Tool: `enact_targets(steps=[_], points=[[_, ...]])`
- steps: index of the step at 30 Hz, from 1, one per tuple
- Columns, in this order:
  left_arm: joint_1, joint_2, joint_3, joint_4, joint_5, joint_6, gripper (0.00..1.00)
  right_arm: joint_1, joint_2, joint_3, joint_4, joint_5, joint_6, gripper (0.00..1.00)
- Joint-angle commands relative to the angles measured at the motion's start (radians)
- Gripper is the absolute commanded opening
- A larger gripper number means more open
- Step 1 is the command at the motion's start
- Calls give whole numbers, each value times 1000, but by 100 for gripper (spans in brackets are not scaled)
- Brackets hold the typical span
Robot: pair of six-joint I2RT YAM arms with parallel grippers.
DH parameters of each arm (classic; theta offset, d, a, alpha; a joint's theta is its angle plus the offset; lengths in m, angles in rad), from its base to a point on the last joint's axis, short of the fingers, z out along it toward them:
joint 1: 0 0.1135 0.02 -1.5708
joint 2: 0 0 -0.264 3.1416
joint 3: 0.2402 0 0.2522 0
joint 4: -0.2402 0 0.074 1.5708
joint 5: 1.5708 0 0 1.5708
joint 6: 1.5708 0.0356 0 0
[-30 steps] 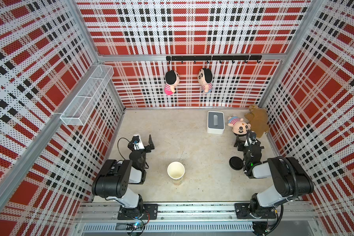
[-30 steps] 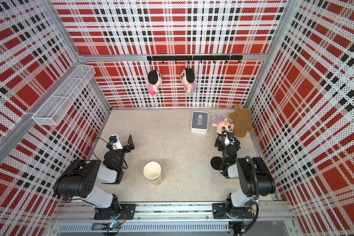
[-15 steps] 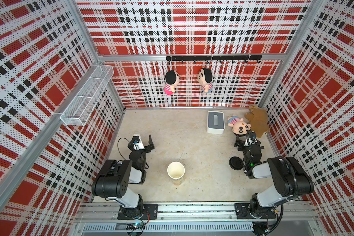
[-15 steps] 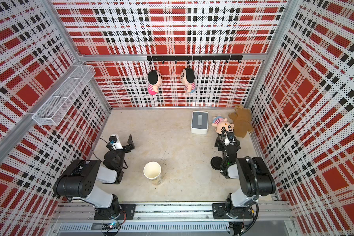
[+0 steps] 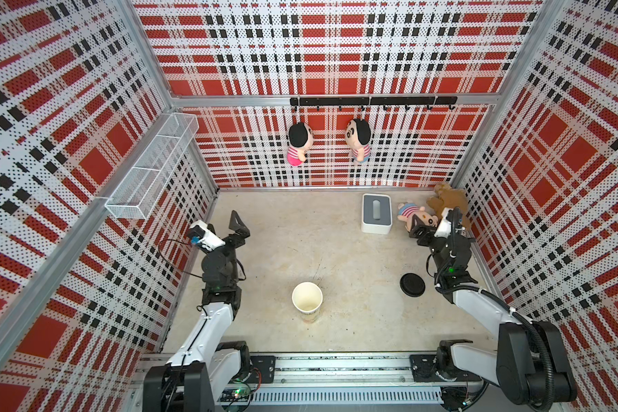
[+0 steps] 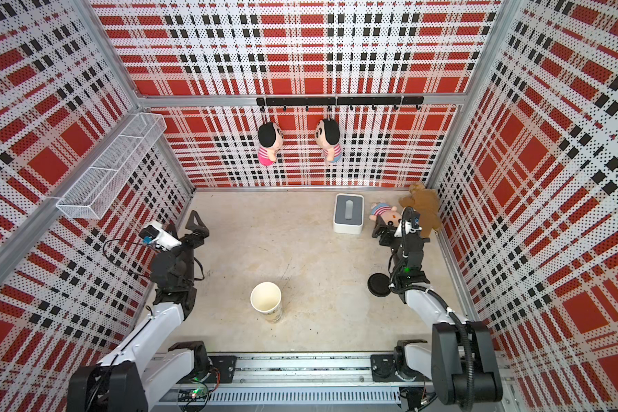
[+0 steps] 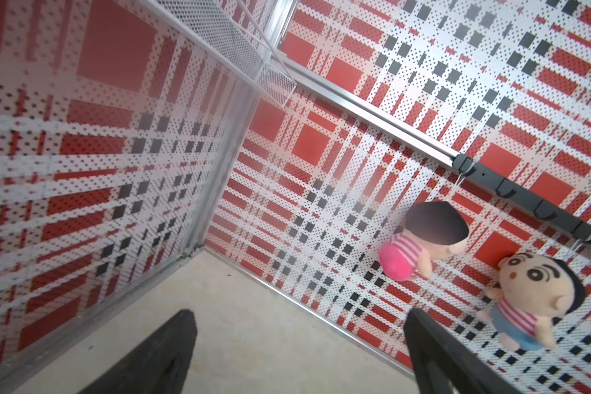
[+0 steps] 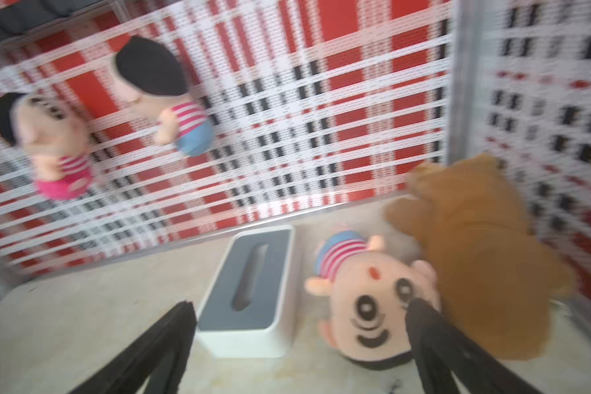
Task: Put the leak-proof paper on the milk tea cups
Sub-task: Pick up the cup at the center of the board.
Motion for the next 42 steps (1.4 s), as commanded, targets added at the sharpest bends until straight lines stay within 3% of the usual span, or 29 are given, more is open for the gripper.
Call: enact_targets(steps=[1,4,6,11,16,24,34,42], points=[[105,38,-10,-162,351,-252,98,192,-28,-1,-72,-213,-51,100],[158,81,-52,-55,517,-376,98,356,-43,-67,96,-295,-72,100],[147,90,-64,-32,549,-392,98,471,-45,-133,233,-290,-105,100],[55,58,-61,-72,517,-357,98,722,21,-148,320,-190,-184,100],[-52,28,14,-281,399,-223,98,866,116,-119,360,-142,-235,100],[-144,17,62,-401,338,-168,98,888,110,-137,364,-146,-247,100],[-182,14,94,-505,301,-126,98,935,35,-183,263,-200,-259,100],[-227,23,99,-518,283,-109,98,956,159,-169,299,-197,-259,100]])
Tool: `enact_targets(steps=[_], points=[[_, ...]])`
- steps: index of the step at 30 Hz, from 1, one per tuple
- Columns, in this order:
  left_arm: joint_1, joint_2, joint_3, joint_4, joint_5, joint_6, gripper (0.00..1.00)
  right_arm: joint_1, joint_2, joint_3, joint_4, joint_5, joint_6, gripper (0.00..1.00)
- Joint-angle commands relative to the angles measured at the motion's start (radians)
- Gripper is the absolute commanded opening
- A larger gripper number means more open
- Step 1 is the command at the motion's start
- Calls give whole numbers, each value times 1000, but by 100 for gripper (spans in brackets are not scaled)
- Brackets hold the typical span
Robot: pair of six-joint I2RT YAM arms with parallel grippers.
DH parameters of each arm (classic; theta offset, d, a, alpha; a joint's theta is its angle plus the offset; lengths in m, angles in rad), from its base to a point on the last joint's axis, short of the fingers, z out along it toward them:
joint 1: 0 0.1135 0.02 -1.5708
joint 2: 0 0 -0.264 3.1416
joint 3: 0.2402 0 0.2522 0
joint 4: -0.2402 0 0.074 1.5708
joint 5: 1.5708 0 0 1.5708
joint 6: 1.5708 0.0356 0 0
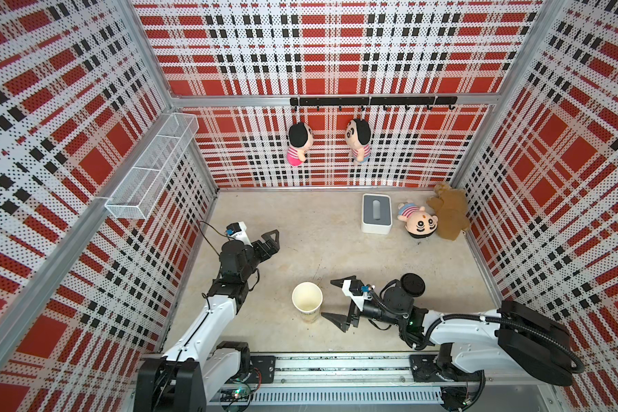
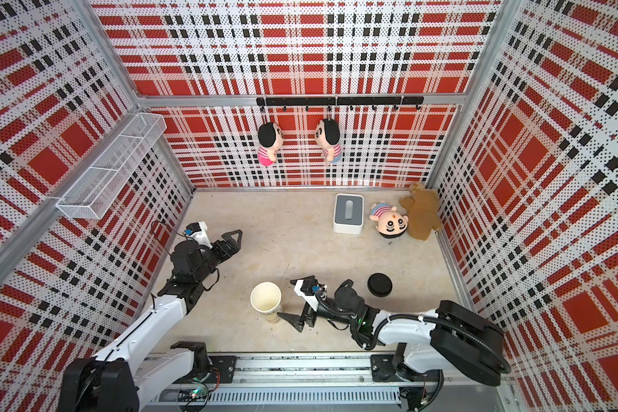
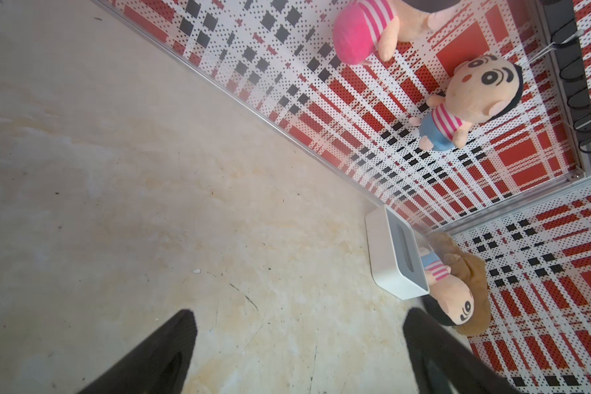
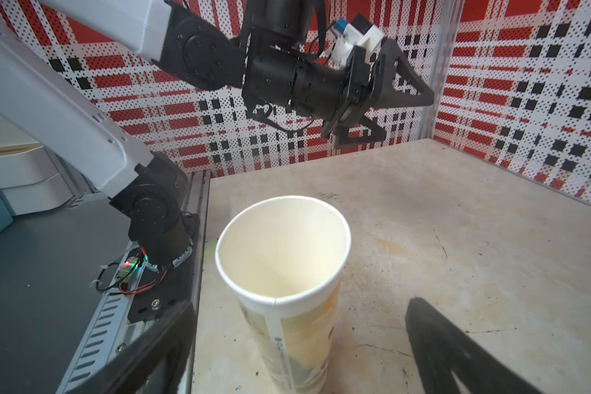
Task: Put the leak-proof paper on the milk tea cups
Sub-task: Pick up the cup at the center of the board.
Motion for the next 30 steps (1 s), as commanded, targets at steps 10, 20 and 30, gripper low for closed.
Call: enact_targets(steps=[10,20,30], points=[[-26,16,40,-38,0,40,98,30,265,109,215,12,4,100],[-26,29,50,-63,10,57,98,43,386,195,248,-22,14,100],[-27,33,67,-96,8,78,98,63,469,270,237,-59,13,100]])
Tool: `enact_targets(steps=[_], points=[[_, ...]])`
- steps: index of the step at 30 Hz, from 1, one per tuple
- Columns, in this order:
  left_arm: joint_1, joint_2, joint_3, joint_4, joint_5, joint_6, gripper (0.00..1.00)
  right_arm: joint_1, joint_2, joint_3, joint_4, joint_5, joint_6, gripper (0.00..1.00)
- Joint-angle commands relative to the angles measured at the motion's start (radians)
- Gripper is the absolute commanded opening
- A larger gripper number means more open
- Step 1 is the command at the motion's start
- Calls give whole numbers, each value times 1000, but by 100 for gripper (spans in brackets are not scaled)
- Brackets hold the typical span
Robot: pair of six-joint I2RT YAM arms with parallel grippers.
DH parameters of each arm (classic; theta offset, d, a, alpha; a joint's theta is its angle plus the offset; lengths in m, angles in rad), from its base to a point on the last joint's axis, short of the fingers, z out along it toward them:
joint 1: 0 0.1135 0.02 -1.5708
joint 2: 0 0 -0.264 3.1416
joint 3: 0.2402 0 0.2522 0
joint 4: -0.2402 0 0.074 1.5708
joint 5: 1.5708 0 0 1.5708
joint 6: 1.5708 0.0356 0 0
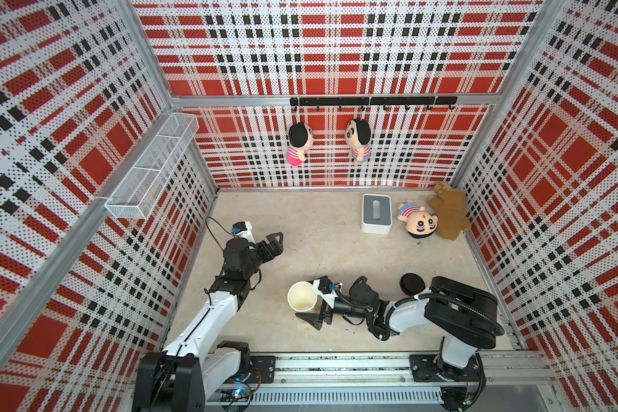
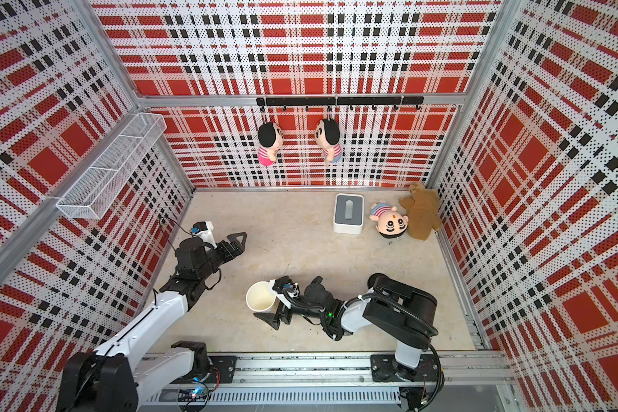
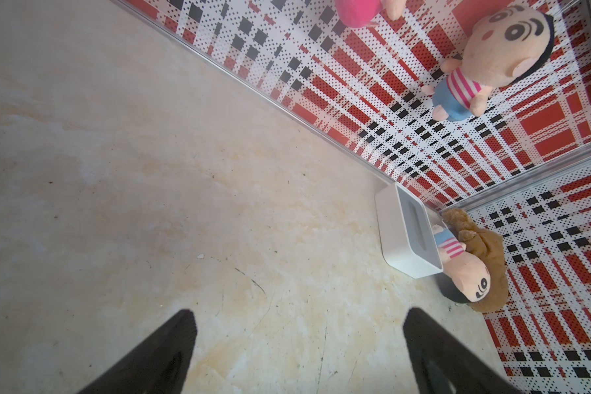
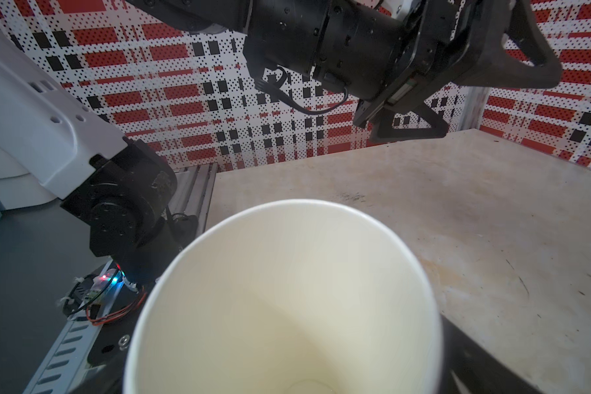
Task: Put the leak-proof paper on the milk tea cups
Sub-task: Pick up the cup at the center of the board.
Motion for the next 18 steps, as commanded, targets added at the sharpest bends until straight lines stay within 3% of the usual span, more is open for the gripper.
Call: enact_targets(steps=[1,8,14,18], points=[[-6,4,33,-21,6,24,98,13,31,28,25,-22,-3,100],[-5,6,40,-33,10,35,98,13,75,64,19,-13,0,99],[-3,12,42,-32,17,38,99,14,43,67,8,37,-16,85],[3,21,38,-26,19,37,99,12,3,61,-12,82,-55,83]])
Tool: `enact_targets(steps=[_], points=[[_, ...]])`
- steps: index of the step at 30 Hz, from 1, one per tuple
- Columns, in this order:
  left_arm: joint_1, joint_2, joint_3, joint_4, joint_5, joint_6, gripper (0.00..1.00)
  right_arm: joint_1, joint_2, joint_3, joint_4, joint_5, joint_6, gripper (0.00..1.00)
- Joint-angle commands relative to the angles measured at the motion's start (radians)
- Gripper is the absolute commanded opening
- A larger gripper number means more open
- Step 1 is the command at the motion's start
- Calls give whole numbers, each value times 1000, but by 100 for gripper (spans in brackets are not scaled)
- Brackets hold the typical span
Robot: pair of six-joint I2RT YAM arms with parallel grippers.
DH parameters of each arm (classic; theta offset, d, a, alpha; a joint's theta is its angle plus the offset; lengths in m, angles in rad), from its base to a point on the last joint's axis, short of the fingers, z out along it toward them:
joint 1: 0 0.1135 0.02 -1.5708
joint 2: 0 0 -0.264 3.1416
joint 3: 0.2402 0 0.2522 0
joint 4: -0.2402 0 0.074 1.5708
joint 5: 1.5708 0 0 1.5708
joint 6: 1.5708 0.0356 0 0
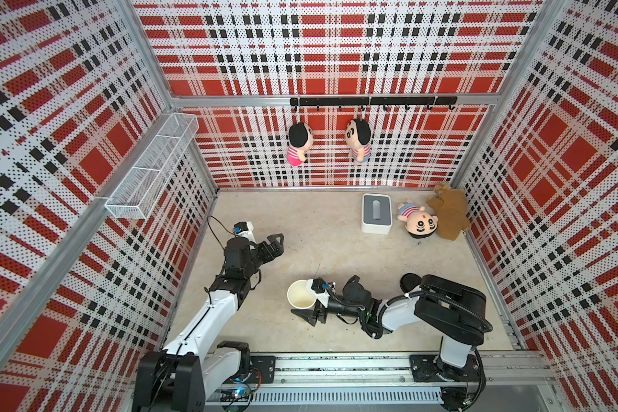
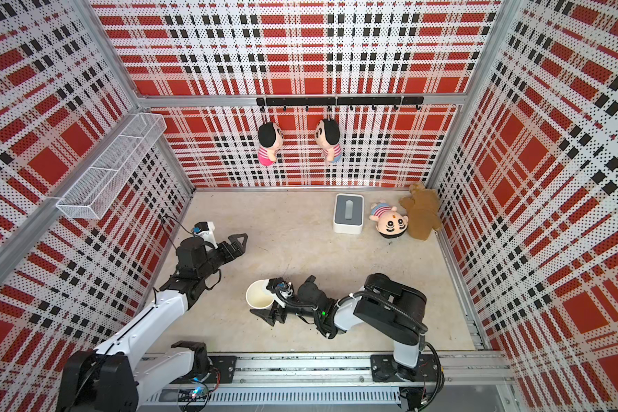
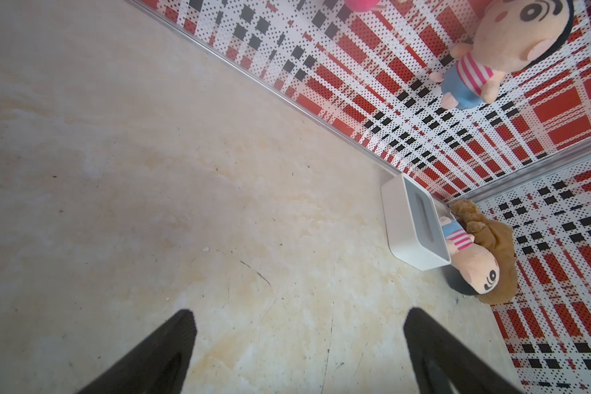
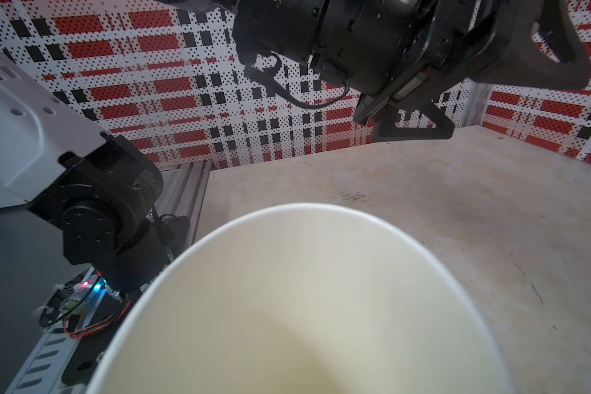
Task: Put the leak-proof paper on the milk tea cups
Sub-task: Pick up the cup at the center of the board, then place the cup at the center of the board.
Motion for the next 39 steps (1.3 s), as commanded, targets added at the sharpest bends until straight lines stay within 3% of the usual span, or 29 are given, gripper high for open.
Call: enact_targets(steps=[1,5,10,14,18,32,39], points=[[6,13,26,4,17,17,99,4,-54,10,-2,52,-50,82],[18,17,23,8,35,16,100,-34,-97,3,-10,90,-69,81],[45,1,23,9,51,16,100,-185,-126,31,-38,120,-100,80],[55,-9,20,8,60,14,100,-344,-76,71,21,77,-50,80],[59,-17,8,6,63,19,100,-421,-5,148,-2,53,-73,78],[82,-36,10,-10,80,28,100,-467,86,132,15,75,-73,78],[88,-58,14,-32,70,29,100,-467,78,102,12,75,-61,86]])
